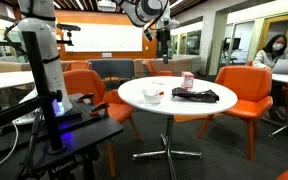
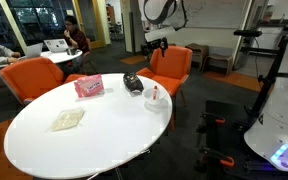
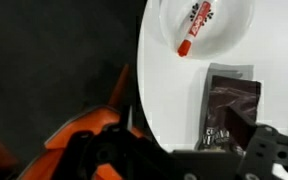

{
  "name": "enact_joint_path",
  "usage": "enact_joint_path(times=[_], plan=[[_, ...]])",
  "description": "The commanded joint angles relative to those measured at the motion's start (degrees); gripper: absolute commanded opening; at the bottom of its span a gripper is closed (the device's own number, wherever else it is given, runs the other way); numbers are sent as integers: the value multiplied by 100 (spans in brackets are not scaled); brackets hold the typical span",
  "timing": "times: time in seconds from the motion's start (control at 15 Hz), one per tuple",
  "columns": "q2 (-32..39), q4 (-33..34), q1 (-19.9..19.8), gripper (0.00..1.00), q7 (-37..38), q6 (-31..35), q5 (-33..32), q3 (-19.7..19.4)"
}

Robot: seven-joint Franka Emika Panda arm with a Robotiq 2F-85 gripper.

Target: Remove the marker from the bowl and put it on the table

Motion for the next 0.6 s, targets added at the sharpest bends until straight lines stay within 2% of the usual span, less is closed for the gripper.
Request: enact_joint_path(times=[0.0,0.27,0.53], plan=[[36,-210,144,100,434,173,126,-88],[38,-574,231,100,711,378,629,-39],[138,-1053,342,100,654,1314,1066,-9]])
